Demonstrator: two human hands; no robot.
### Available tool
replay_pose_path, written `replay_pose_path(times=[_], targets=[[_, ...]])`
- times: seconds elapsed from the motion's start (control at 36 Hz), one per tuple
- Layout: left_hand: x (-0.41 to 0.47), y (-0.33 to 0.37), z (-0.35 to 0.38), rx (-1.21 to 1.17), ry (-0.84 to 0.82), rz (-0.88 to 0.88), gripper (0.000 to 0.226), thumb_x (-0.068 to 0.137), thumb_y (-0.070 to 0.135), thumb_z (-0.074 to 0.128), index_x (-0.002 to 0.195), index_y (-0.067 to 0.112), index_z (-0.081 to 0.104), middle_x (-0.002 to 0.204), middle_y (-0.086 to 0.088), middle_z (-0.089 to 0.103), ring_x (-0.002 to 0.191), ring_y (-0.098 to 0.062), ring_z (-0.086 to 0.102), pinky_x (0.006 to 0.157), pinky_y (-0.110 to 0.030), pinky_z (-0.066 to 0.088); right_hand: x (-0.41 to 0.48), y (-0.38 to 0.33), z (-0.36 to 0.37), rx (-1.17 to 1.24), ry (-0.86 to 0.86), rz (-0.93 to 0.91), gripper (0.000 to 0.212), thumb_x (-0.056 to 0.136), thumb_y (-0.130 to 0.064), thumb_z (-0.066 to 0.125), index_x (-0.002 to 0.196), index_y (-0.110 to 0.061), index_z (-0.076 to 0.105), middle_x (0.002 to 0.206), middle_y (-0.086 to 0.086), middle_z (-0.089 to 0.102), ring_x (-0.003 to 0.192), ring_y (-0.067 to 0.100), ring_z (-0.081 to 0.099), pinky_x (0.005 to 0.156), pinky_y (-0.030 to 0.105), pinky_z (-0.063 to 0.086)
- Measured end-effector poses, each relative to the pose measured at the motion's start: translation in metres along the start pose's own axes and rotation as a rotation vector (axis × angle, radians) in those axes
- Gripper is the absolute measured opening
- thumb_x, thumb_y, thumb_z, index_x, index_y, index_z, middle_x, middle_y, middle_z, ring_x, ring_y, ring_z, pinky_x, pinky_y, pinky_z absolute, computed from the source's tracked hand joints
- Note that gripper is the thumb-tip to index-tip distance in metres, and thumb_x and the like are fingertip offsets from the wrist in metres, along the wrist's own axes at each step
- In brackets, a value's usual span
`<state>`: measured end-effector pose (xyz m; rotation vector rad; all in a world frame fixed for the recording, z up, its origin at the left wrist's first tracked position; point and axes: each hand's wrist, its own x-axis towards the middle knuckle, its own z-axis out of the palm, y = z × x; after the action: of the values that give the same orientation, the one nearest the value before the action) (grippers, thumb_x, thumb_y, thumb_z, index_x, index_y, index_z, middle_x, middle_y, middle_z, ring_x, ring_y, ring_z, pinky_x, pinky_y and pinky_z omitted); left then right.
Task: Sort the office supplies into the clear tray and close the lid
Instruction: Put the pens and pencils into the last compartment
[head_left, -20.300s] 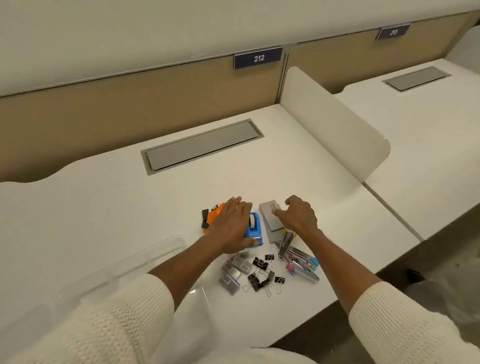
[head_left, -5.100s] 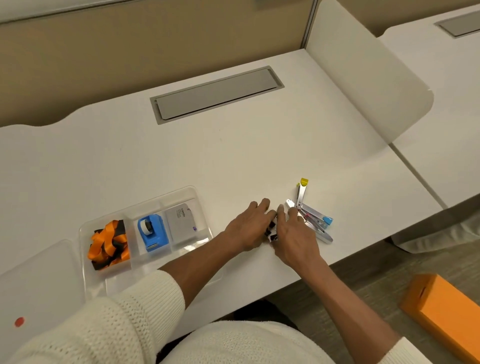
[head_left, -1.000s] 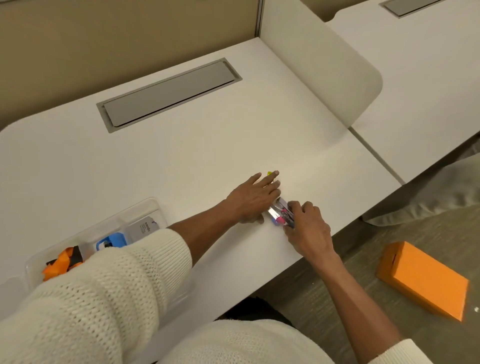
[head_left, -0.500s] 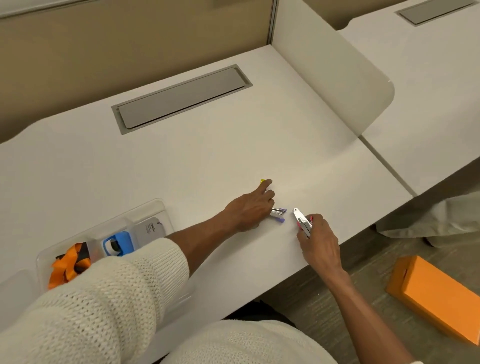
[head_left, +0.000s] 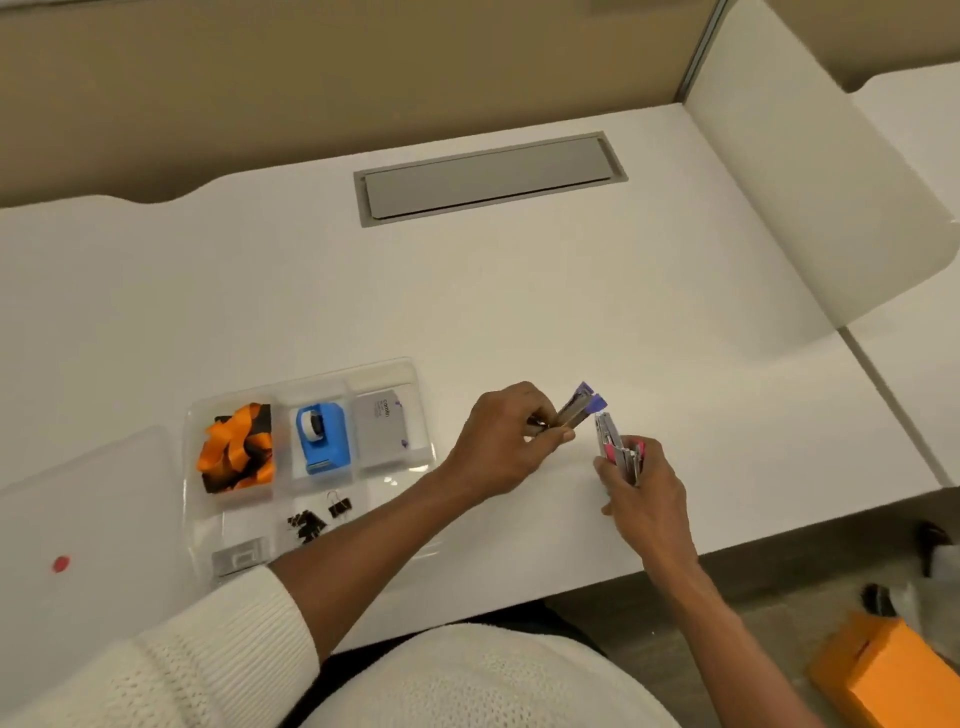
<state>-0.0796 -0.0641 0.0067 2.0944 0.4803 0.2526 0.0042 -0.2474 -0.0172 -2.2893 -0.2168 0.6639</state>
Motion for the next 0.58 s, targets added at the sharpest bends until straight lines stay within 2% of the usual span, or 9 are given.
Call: replay_pose_path(times=[0.08, 0.17, 0.22, 0.31, 0.42, 0.47, 0.53, 0.58], targets=[[-0.023, 0.010, -0.033, -0.153, 0.138, -0.133, 0.015, 0.085, 0.020, 0.084, 0.087, 0.011, 0.071, 0.086, 0.002, 0.070, 0.077, -0.015, 0.076, 0.076, -0.035, 0.064, -0.007, -0.021, 0.012, -0.006, -0.055, -0.059, 0.029, 0.097, -0.037, 0.065, 0.121, -0.027, 0.052, 0.100, 0.001, 0.066, 0.075, 0.021, 0.069, 0.057, 0.028, 0.060], [-0.046, 0.019, -0.069, -0.278, 0.268, -0.251, 0.013, 0.086, 0.013, 0.083, 0.090, 0.005, 0.074, 0.080, 0.005, 0.072, 0.071, -0.002, 0.073, 0.069, -0.014, 0.056, -0.015, -0.042, 0.027, -0.062, -0.125, -0.137, 0.027, 0.094, -0.041, 0.068, 0.115, -0.033, 0.053, 0.092, -0.003, 0.067, 0.073, 0.021, 0.068, 0.065, 0.042, 0.063], [-0.063, 0.018, -0.094, -0.303, 0.350, -0.306, 0.010, 0.088, 0.018, 0.081, 0.091, 0.009, 0.076, 0.078, 0.009, 0.076, 0.076, 0.000, 0.071, 0.072, -0.011, 0.052, -0.022, -0.056, 0.038, -0.086, -0.180, -0.186, 0.025, 0.091, -0.043, 0.070, 0.110, -0.034, 0.056, 0.084, -0.005, 0.068, 0.071, 0.021, 0.067, 0.065, 0.046, 0.062], [-0.090, 0.002, -0.127, -0.361, 0.448, -0.413, 0.012, 0.088, 0.028, 0.081, 0.094, 0.018, 0.080, 0.091, 0.009, 0.081, 0.093, -0.006, 0.074, 0.088, -0.020, 0.055, -0.037, -0.079, 0.057, -0.150, -0.241, -0.262, 0.024, 0.086, -0.046, 0.072, 0.102, -0.032, 0.060, 0.079, -0.009, 0.069, 0.068, 0.016, 0.068, 0.064, 0.044, 0.060], [-0.132, -0.011, -0.156, -0.570, 0.523, -0.537, 0.020, 0.089, 0.026, 0.076, 0.100, 0.010, 0.081, 0.098, -0.003, 0.083, 0.098, -0.015, 0.078, 0.095, -0.029, 0.057, -0.062, -0.103, 0.091, -0.212, -0.315, -0.313, 0.022, 0.082, -0.050, 0.065, 0.087, -0.029, 0.060, 0.069, -0.005, 0.070, 0.062, 0.018, 0.067, 0.062, 0.042, 0.058], [-0.151, -0.016, -0.166, -0.609, 0.564, -0.578, 0.018, 0.090, 0.023, 0.075, 0.100, 0.009, 0.081, 0.097, -0.004, 0.083, 0.097, -0.015, 0.079, 0.095, -0.029, 0.056, -0.072, -0.111, 0.110, -0.294, -0.345, -0.343, 0.023, 0.084, -0.050, 0.062, 0.090, -0.027, 0.061, 0.071, -0.006, 0.069, 0.062, 0.016, 0.066, 0.062, 0.039, 0.059], [-0.166, -0.023, -0.172, -0.608, 0.584, -0.620, 0.017, 0.091, 0.022, 0.074, 0.102, 0.012, 0.081, 0.097, -0.002, 0.083, 0.098, -0.011, 0.078, 0.095, -0.028, 0.054, -0.082, -0.115, 0.127, -0.394, -0.350, -0.384, 0.027, 0.087, -0.047, 0.062, 0.101, -0.024, 0.064, 0.078, -0.007, 0.069, 0.068, 0.017, 0.066, 0.063, 0.034, 0.056], [-0.177, -0.028, -0.176, -0.626, 0.581, -0.650, 0.019, 0.091, 0.022, 0.074, 0.105, 0.010, 0.080, 0.097, -0.003, 0.083, 0.098, -0.011, 0.078, 0.095, -0.027, 0.056, -0.089, -0.118, 0.142, -0.499, -0.331, -0.427, 0.032, 0.090, -0.046, 0.058, 0.108, -0.019, 0.063, 0.087, 0.000, 0.071, 0.076, 0.024, 0.067, 0.064, 0.032, 0.052]])
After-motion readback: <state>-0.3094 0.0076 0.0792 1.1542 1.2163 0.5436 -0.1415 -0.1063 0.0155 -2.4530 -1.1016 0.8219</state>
